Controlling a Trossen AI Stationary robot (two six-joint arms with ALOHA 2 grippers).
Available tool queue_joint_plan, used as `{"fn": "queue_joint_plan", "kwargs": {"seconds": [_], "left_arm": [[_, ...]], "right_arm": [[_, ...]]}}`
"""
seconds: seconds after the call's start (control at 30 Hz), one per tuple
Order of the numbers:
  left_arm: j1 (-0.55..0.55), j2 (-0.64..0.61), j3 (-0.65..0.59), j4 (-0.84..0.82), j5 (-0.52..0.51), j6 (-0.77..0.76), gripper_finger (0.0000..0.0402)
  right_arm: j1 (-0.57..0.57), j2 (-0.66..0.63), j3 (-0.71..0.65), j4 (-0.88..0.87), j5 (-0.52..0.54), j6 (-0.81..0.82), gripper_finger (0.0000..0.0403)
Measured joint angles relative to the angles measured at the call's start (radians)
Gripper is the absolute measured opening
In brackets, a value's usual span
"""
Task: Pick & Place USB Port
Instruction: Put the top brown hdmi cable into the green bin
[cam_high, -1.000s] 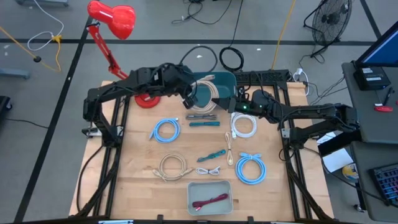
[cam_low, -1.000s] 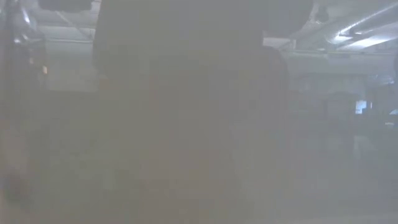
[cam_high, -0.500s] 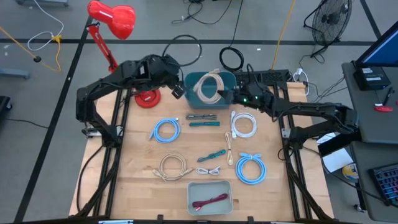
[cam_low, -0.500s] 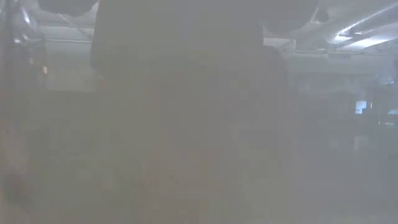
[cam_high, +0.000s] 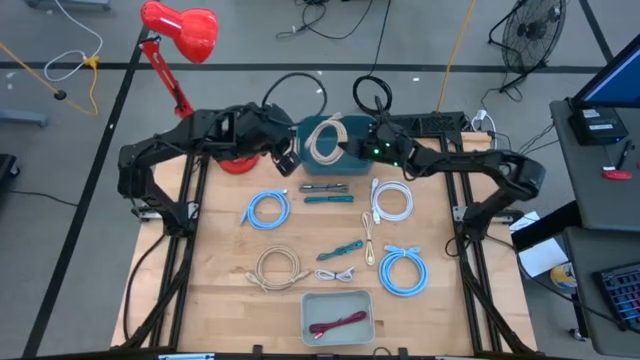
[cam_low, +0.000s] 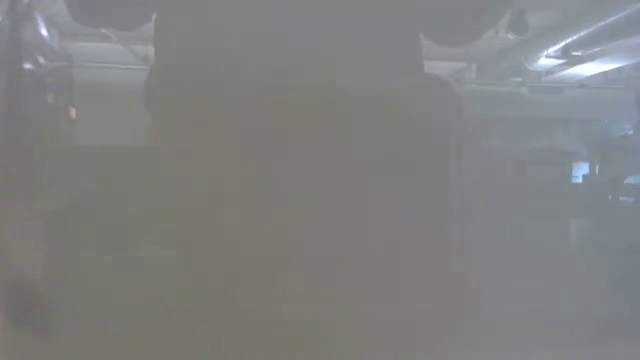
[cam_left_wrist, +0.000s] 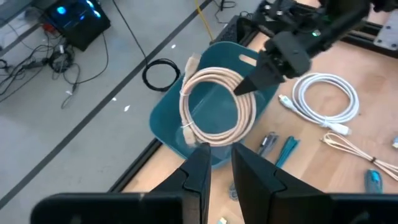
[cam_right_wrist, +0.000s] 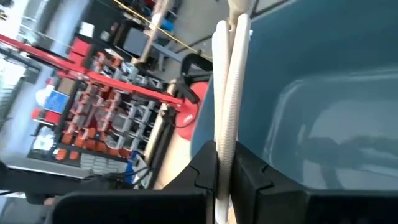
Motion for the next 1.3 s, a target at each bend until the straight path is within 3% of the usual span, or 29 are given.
{"fn": "queue_joint_plan", "kwargs": {"seconds": [0.27,1.2,1.3], "left_arm": [[-0.036,0.000,0.000,-0.018,-0.015,-0.022,0.0067],[-0.047,0.000,0.000,-0.006,-0.054,-0.020,0.0067],[-0.048,0.000,0.000,-0.006,-0.054,-0.022,0.0067]], "right_arm": [[-0.004,0.030,0.126,-0.259,0.004,-0.084,0.0010],[-0.013,0.029,0.133,-0.305,0.004,-0.068,0.0010],[-0.013,0.029,0.133,-0.314,0.004,-0.069,0.0026]]}}
